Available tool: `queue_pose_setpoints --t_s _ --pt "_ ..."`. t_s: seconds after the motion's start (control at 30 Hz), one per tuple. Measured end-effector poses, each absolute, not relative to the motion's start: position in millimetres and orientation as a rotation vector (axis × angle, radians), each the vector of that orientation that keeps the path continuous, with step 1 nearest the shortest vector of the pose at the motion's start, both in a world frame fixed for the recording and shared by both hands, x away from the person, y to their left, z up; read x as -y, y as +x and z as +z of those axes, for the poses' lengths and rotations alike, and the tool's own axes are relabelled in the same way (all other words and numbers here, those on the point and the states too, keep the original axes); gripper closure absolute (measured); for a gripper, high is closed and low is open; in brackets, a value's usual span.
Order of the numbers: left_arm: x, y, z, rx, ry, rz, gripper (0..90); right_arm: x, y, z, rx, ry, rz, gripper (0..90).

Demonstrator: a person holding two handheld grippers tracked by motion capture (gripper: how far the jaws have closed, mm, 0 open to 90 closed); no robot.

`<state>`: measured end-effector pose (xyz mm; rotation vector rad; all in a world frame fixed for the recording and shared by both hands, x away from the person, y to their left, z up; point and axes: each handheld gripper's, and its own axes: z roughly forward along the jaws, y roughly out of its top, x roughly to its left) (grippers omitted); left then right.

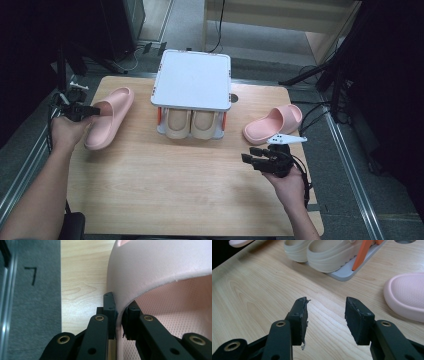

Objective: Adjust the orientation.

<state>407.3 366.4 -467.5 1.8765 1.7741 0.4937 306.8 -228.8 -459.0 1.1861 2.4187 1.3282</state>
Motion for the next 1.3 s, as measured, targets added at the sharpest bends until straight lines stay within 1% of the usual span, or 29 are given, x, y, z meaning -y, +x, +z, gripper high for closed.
queue_pose_setpoints --t_s 0.03,0.13,0.17,0.5,0.67,0.77,0.8,0.97,1.1,1.2,1.3 --pt "-364.0 403.1 -464.5 -1.766 1.869 0.493 83.2 226.9 309.0 -459.0 -2.425 1.178 1.328 53.7" --pt "-356.3 387.0 -453.4 -1.723 1.928 0.494 83.2 223.8 312.5 -458.6 -2.435 1.168 1.336 53.6" --pt "-356.3 387.0 -453.4 -1.723 1.928 0.494 83.1 223.8 312.5 -458.6 -2.435 1.168 1.336 53.6" --pt "-330.4 339.3 -437.3 -1.626 1.984 0.458 82.9 213.2 322.2 -457.4 -2.461 1.132 1.350 53.6" --pt "-313.6 310.6 -438.7 -1.578 2.008 0.439 82.8 205.7 325.7 -457.2 -2.475 1.115 1.358 54.2" --pt "-300.9 296.8 -444.0 -1.513 2.044 0.401 82.6 201.2 328.3 -457.0 -2.486 1.100 1.361 54.2" --pt "-290.5 290.4 -448.6 -1.476 2.066 0.367 82.6 197.8 330.0 -457.2 -2.495 1.089 1.358 54.2" --pt "-270.9 284.0 -454.6 -1.421 2.118 0.346 82.4 192.1 332.3 -457.5 -2.508 1.072 1.358 54.2" --pt "-253.4 282.3 -457.2 -1.365 2.132 0.296 82.2 188.9 331.7 -458.2 -2.518 1.058 1.353 54.2" --pt "-233.0 284.1 -457.8 -1.302 2.191 0.295 82.1 188.4 331.3 -459.1 -2.520 1.051 1.350 54.3" --pt "-210.5 287.1 -457.7 -1.244 2.225 0.267 81.7 187.9 329.2 -459.3 -2.519 1.060 1.347 54.4"
